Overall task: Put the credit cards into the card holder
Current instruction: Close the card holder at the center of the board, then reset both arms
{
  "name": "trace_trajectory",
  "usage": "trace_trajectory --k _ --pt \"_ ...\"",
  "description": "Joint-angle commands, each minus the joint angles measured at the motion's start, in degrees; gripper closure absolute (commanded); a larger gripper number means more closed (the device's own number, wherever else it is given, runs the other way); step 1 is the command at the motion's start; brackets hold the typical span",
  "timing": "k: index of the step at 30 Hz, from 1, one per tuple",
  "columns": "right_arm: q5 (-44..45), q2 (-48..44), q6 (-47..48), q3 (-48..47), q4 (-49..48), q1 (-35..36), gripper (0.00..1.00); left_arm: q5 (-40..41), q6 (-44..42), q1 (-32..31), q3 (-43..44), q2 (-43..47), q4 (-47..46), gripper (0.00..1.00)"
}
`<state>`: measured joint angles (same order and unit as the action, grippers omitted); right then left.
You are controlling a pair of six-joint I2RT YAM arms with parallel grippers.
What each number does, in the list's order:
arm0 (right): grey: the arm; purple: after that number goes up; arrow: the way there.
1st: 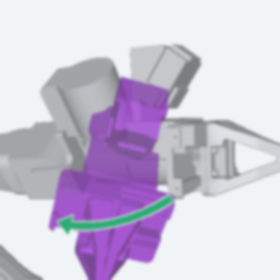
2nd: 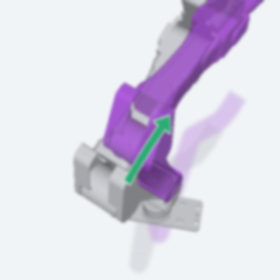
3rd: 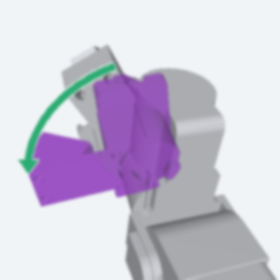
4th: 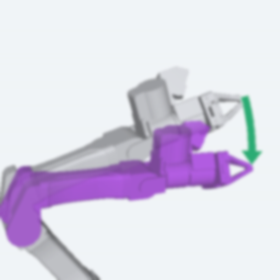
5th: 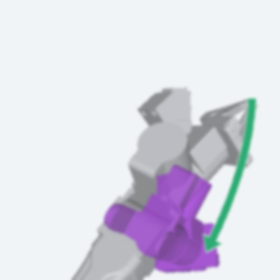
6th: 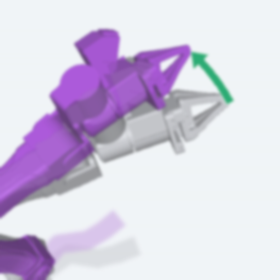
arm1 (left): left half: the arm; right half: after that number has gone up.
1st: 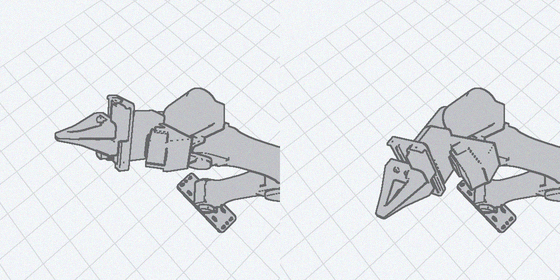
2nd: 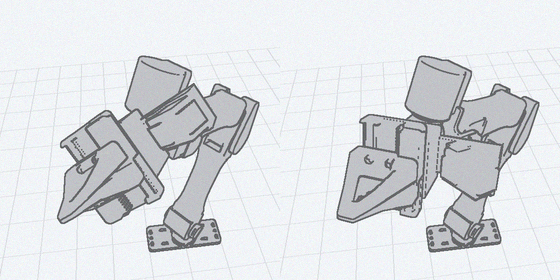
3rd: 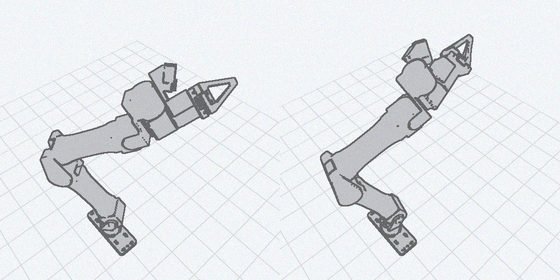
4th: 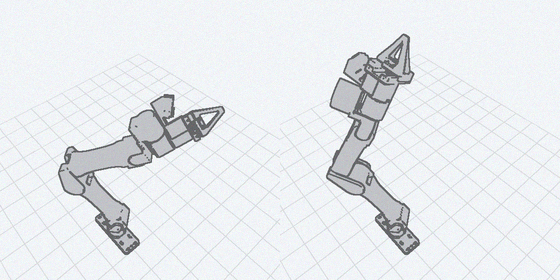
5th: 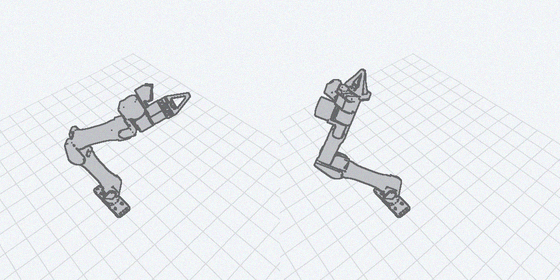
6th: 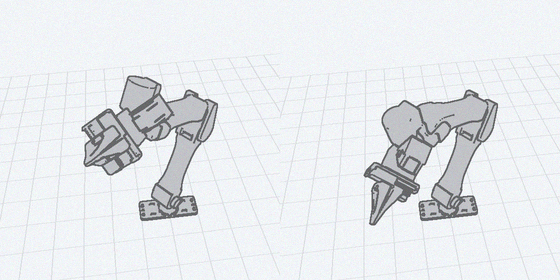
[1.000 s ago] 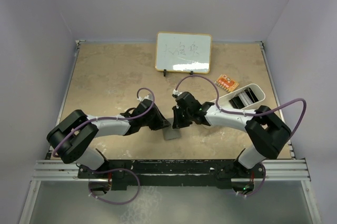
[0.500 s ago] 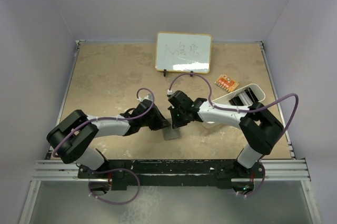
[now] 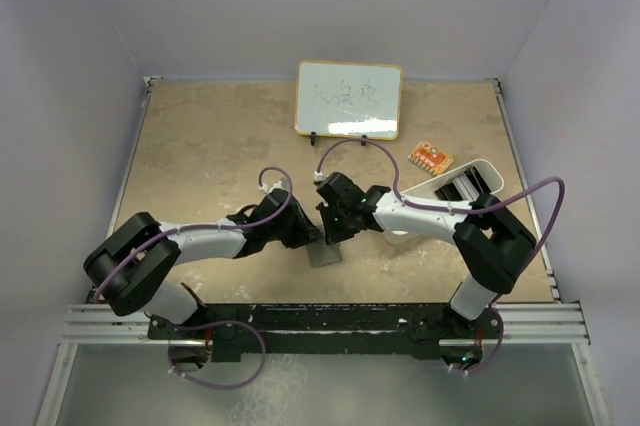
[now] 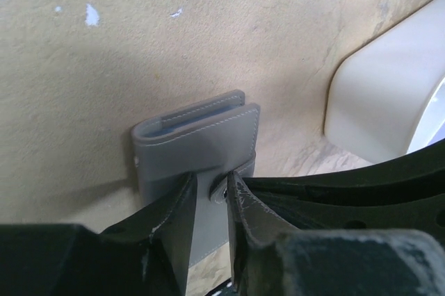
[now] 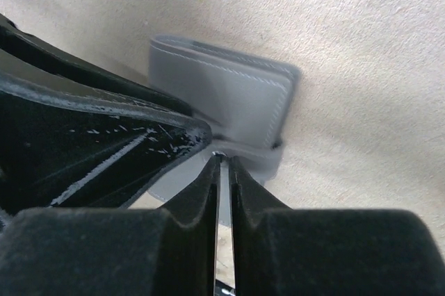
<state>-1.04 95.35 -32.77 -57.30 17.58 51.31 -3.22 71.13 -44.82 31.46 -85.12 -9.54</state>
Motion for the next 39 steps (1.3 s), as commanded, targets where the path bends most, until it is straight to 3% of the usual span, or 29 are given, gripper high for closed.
trace_trajectory --k 1,7,10,13,14,15,21,28,39 --pt "1.29 -4.58 0.63 -0.35 2.05 0.52 0.86 8.17 -4.76 -0.28 2.80 4.65 15.36 0.72" --pt "7.04 -17.31 0.78 -1.14 4.90 0.46 0.68 19.72 -8.58 -0.22 12.39 15.89 31.46 0.50" --pt "9.27 -23.81 0.70 -1.57 5.34 0.51 0.58 23.04 -10.61 -0.27 17.65 20.91 36.83 0.45" --pt "10.15 -29.71 1.37 -1.91 5.12 0.47 0.32 24.21 -14.26 -0.27 23.81 24.56 41.34 0.42" --pt "10.22 -31.30 1.73 -2.12 5.26 0.50 0.11 24.52 -15.45 -0.25 25.51 25.77 42.90 0.42" --pt "10.49 -32.71 1.89 -2.38 5.45 0.46 0.02 24.53 -16.73 -0.25 26.79 26.95 43.77 0.41" --pt "11.92 -39.19 1.39 -2.56 6.46 0.46 0.00 25.78 -21.26 -0.27 29.32 38.05 44.75 0.31" --pt "13.85 -42.20 -2.71 0.76 4.43 0.46 0.00 22.25 -24.15 -0.27 22.61 51.75 40.82 0.22" --pt "10.58 -41.51 -8.12 8.55 -2.28 0.46 0.00 21.25 -21.39 -0.22 13.70 54.79 39.43 0.21"
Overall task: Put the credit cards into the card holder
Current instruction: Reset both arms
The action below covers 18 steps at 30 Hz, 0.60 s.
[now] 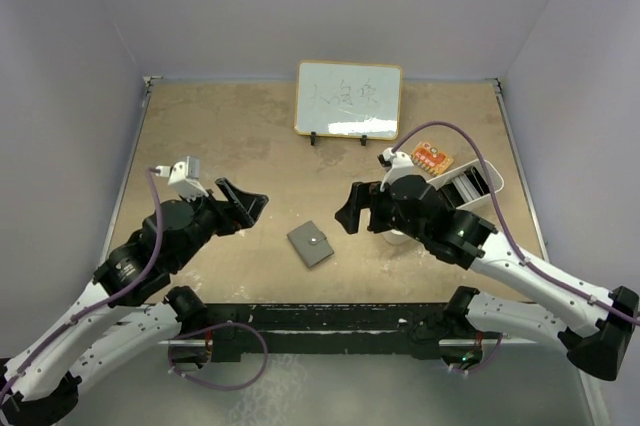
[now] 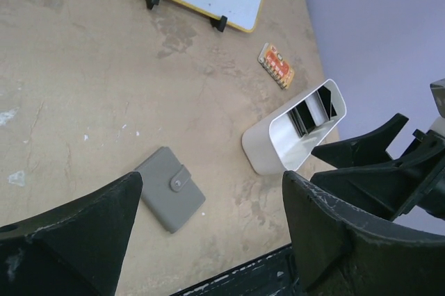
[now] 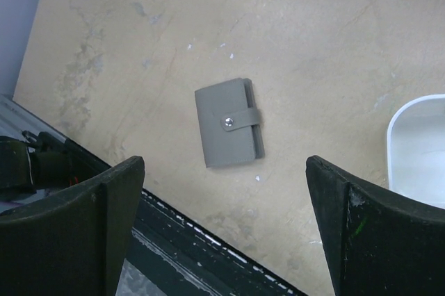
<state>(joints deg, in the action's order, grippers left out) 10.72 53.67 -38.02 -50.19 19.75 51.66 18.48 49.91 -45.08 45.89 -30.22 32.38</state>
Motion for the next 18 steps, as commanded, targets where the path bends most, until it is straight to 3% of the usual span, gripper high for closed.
trace_trajectory --k 1,18 --pt "-1.30 0.40 -2.91 1.51 -4.43 0.11 0.00 -0.57 -0.12 0.02 -1.17 -0.22 -2.88 0.21" --pt "2.28 -2.47 -0.25 0.99 -4.72 0.11 0.00 -0.64 -0.30 -0.01 -2.13 -1.55 -3.83 0.20"
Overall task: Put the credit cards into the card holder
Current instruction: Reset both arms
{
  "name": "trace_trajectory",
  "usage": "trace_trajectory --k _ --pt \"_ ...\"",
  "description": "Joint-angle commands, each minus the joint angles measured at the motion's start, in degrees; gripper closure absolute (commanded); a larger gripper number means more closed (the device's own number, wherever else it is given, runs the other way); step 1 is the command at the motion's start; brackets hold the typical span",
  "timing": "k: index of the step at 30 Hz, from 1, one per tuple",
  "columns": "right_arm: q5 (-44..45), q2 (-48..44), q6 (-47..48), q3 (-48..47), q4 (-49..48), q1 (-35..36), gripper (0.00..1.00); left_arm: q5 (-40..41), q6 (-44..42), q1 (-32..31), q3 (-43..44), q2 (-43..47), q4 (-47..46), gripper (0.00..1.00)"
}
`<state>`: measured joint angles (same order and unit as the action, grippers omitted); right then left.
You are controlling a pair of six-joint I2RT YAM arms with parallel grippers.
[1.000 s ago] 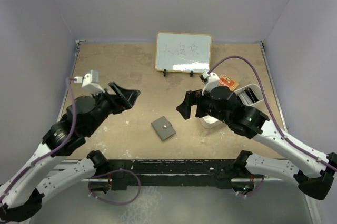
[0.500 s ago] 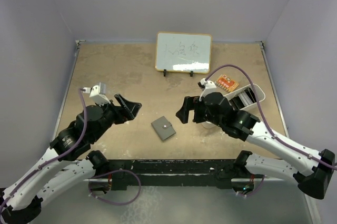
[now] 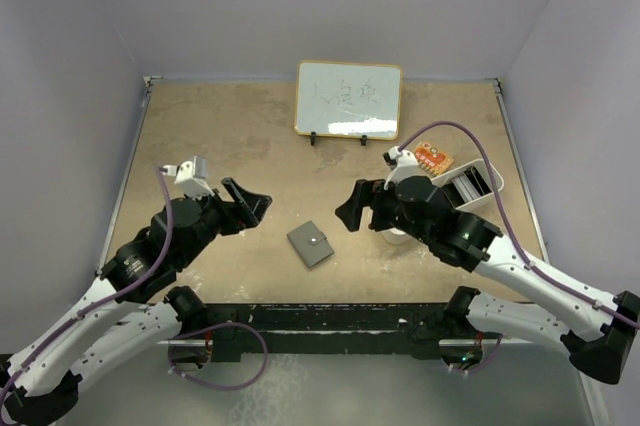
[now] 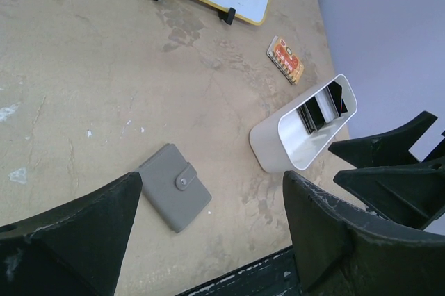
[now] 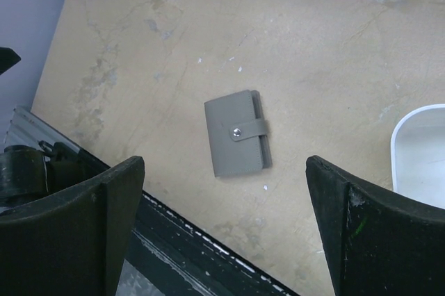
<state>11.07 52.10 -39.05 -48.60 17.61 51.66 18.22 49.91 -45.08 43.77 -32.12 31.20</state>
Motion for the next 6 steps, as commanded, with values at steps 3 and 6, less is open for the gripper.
trace_trajectory --k 3,6 --pt "2.17 -1.07 0.79 -0.41 -2.85 0.11 0.00 -0.29 -0.27 0.02 0.02 0.39 -2.72 0.20" --pt "2.04 -1.22 1.24 0.18 -3.76 0.11 0.00 -0.29 -0.35 0.00 0.13 0.23 -2.88 0.20"
